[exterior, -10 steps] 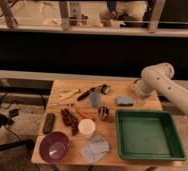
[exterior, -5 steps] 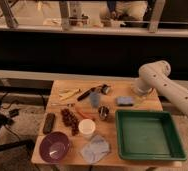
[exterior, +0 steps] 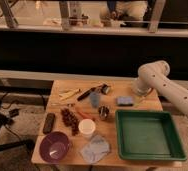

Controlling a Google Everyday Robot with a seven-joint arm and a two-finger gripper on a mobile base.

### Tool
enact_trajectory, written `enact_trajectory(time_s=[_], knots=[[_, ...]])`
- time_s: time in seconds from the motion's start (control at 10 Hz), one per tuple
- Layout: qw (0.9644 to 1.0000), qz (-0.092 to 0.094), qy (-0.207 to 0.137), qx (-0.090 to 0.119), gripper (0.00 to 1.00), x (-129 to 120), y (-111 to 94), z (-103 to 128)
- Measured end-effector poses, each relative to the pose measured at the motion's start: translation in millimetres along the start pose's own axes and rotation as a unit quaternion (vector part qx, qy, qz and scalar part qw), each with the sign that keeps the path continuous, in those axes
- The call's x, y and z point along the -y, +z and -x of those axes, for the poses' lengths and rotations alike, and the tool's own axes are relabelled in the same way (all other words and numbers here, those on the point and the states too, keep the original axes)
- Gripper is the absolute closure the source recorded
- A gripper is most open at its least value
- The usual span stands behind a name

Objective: Place eraser in metal cup

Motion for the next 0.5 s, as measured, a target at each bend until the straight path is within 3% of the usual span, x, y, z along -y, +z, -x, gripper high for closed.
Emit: enact_trajectory(time_s=[0.2,0.5], knots=[[0.9998,-0.007,-0.019,0.001,0.20,13,10,17],[0.9993,-0.016,-0.034,0.004,0.20,21,24,23]])
